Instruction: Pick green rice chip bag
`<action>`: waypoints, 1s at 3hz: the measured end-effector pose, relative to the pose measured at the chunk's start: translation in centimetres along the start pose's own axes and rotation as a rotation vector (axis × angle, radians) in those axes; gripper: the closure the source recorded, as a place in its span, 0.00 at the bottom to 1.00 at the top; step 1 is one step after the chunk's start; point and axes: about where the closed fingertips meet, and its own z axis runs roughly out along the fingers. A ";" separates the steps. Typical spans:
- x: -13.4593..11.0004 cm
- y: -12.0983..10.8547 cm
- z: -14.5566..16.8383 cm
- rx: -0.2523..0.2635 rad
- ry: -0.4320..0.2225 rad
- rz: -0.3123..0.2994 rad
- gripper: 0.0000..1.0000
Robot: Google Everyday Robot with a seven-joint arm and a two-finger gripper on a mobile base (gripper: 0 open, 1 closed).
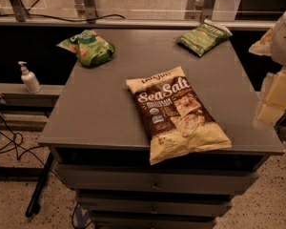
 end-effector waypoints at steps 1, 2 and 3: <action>0.0 0.0 0.0 0.000 0.000 0.000 0.00; -0.4 -1.1 0.1 0.013 -0.042 0.022 0.00; -3.8 -3.3 2.1 0.020 -0.165 0.053 0.00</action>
Offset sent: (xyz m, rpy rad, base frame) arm 0.0261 0.0011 0.0009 0.0990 -0.0262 -0.0298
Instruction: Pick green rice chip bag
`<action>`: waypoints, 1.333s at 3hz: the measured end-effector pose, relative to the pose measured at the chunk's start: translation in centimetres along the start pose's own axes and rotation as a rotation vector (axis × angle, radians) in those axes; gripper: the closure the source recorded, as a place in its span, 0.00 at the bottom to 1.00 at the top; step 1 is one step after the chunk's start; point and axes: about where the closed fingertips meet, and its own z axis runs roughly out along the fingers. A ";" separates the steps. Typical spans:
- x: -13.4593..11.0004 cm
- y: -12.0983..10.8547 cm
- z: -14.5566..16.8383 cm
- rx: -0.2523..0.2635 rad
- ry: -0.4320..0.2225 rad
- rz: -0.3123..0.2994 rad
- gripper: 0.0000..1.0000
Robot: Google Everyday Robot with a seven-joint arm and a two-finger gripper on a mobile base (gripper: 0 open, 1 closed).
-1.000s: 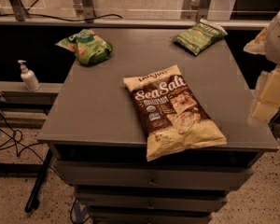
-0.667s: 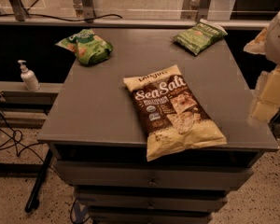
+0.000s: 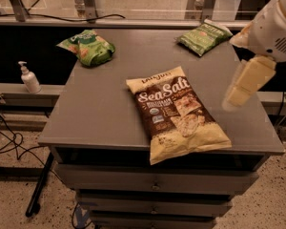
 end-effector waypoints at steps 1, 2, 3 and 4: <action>-6.1 -3.0 4.3 0.009 -0.184 -0.023 0.00; -12.2 -6.1 7.6 0.027 -0.360 -0.058 0.00; -18.9 -9.0 9.4 0.050 -0.517 -0.085 0.00; -18.9 -9.0 9.4 0.050 -0.517 -0.085 0.00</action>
Offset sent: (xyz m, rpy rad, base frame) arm 0.1742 0.1751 -0.0025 0.4878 -0.2660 0.2090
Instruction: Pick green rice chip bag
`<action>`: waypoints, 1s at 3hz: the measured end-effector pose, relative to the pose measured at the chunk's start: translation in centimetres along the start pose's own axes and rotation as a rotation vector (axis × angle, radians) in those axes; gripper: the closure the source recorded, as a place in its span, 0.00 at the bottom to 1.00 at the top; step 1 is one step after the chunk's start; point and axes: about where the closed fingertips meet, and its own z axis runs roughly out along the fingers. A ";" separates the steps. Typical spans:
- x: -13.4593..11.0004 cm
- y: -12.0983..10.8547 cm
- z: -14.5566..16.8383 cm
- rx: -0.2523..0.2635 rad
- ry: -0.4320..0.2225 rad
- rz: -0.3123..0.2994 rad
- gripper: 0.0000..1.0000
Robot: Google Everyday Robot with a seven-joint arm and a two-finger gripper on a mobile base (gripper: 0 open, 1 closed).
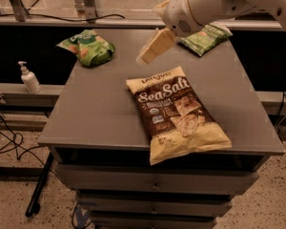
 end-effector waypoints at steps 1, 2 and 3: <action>-0.1 -0.1 0.2 0.000 -0.015 0.005 0.00; -1.0 -1.0 3.9 -0.002 -0.056 0.002 0.00; -1.9 -1.8 10.0 -0.036 -0.100 0.000 0.00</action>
Offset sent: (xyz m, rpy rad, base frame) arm 0.0677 0.0760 -0.0329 0.1161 -0.0391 0.0400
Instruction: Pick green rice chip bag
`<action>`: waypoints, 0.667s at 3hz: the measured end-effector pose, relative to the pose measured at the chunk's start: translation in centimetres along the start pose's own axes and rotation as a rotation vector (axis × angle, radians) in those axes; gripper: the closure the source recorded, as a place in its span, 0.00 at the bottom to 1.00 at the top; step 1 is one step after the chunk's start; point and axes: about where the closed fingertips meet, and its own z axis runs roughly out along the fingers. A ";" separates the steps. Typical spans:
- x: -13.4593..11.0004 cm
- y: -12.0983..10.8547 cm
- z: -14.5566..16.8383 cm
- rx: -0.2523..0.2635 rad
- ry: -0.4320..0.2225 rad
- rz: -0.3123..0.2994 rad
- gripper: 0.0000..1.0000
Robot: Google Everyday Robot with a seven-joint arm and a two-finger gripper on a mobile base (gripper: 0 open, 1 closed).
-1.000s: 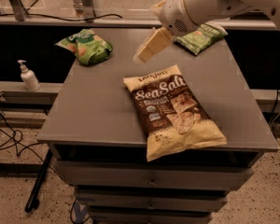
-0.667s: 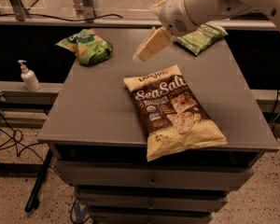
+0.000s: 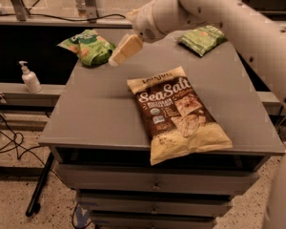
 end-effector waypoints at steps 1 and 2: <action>0.4 -0.2 5.2 -0.038 0.001 0.007 0.00; 1.4 -0.6 9.6 -0.055 0.009 0.035 0.00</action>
Offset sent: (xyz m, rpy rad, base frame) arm 0.0723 0.0894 -0.0908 0.0044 0.0977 0.0091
